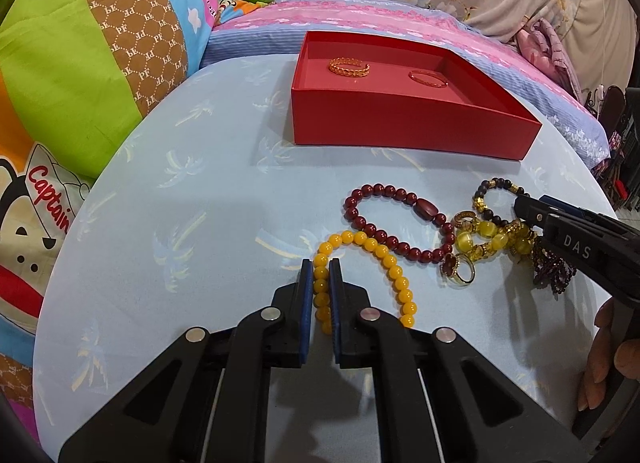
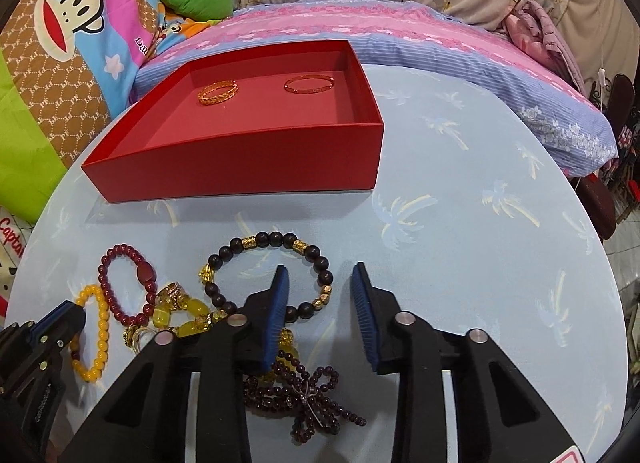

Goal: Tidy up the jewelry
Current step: 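Close right gripper on the black bead bracelet and lift it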

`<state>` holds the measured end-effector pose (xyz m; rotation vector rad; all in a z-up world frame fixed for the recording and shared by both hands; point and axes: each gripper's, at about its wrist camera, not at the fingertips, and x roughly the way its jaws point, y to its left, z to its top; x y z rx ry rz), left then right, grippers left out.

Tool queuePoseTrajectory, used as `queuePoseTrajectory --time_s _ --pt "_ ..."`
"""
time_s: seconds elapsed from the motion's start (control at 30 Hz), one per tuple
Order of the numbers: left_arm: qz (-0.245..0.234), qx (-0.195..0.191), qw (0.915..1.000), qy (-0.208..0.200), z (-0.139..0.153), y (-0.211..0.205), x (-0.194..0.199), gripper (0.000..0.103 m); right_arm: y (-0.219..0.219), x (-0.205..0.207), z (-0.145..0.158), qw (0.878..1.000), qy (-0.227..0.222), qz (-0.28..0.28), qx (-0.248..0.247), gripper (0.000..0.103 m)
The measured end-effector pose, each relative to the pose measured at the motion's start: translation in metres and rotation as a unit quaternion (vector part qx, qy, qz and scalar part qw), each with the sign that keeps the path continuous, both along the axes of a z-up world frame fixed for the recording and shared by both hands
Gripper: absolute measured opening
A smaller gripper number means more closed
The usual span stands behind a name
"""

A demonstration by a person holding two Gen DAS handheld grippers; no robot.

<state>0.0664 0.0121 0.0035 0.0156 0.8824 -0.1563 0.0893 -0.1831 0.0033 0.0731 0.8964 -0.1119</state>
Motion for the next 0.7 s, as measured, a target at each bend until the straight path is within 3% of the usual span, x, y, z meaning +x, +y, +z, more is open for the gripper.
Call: queuePoseTrajectory --time_s 0.13,0.23,0.7 --pt "0.000 -0.003 1.0000 0.000 0.000 0.001 0.000 0.008 -0.001 -0.005 0.000 1.000 0.001 -0.003 0.004 0.010" --pt "0.000 -0.002 1.0000 0.000 0.000 0.000 0.000 0.008 -0.003 -0.012 0.001 1.000 0.002 -0.006 0.010 0.007" --pt "0.002 0.004 1.0000 -0.001 0.000 -0.002 -0.002 0.008 -0.010 -0.053 0.012 1.000 -0.004 -0.015 0.022 0.007"
